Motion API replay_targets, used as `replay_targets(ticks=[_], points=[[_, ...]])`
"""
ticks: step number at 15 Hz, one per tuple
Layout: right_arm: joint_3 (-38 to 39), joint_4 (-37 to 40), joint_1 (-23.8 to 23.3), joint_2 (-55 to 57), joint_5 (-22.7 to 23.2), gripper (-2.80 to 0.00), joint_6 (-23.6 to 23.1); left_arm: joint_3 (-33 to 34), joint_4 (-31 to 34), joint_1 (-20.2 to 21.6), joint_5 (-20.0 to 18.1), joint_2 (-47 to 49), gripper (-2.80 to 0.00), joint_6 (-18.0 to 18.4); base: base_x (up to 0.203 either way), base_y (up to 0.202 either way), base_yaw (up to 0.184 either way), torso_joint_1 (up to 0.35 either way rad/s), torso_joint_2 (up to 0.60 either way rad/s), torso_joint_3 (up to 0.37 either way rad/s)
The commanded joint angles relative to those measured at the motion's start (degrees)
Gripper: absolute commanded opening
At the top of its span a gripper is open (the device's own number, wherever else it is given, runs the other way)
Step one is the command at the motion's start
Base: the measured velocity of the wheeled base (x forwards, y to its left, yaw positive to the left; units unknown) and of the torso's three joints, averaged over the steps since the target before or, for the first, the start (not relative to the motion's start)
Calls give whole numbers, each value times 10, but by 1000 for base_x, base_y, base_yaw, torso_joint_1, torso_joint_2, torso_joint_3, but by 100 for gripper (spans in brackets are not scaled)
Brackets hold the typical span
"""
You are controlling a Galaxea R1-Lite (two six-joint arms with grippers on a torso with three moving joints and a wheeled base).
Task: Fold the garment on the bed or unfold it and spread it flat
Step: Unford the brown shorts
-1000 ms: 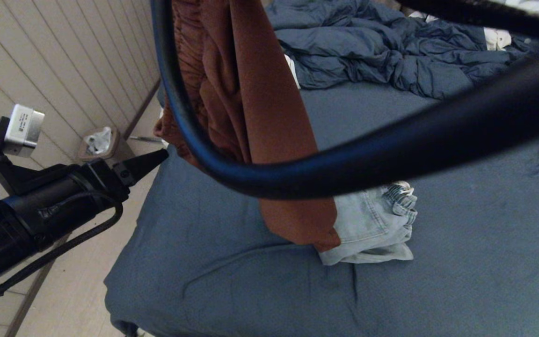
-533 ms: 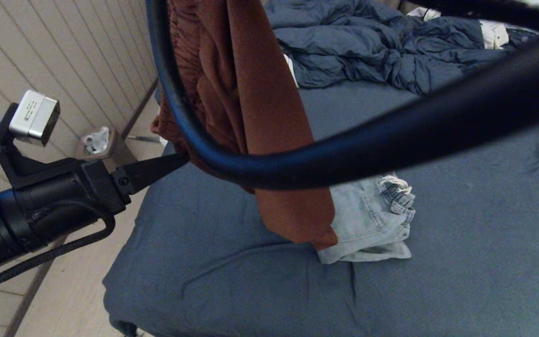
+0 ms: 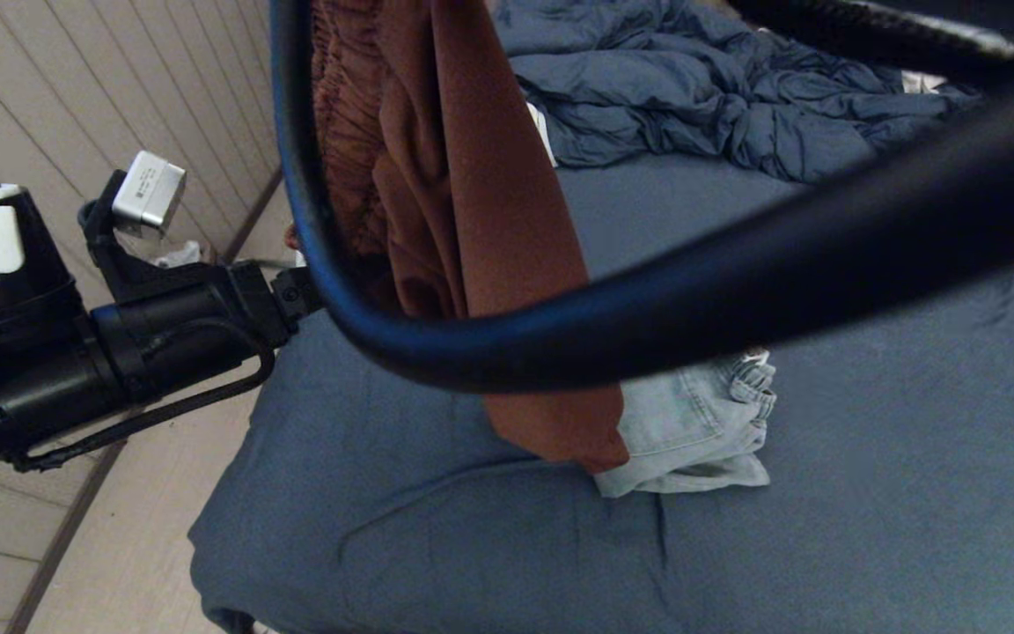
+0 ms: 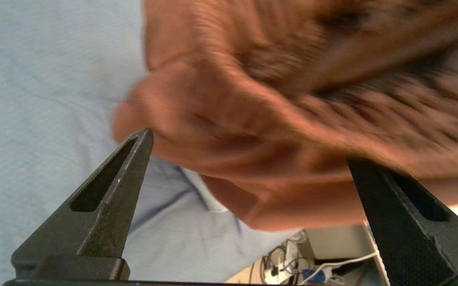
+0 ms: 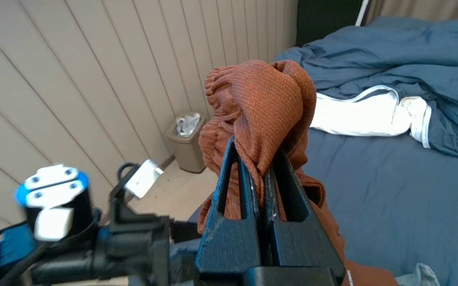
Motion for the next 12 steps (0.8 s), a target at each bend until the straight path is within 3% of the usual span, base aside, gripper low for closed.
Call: replay_targets(ticks=[1, 9, 10, 12], points=[[3, -1, 0, -4, -1, -280, -1, -7, -6, 7, -3, 26, 0, -2, 0, 0, 0, 0, 0, 0], [13, -1, -2, -8, -1, -280, -2, -25, 6, 7, 1, 14, 0, -23, 0, 0, 0, 0, 0, 0], [13, 0, -2, -8, -1, -280, -2, -27, 6, 7, 0, 15, -280, -23, 0, 0, 0, 0, 0, 0], [13, 0, -2, -8, 0, -280, -2, -32, 7, 7, 1, 16, -280, -22, 0, 0, 0, 0, 0, 0]])
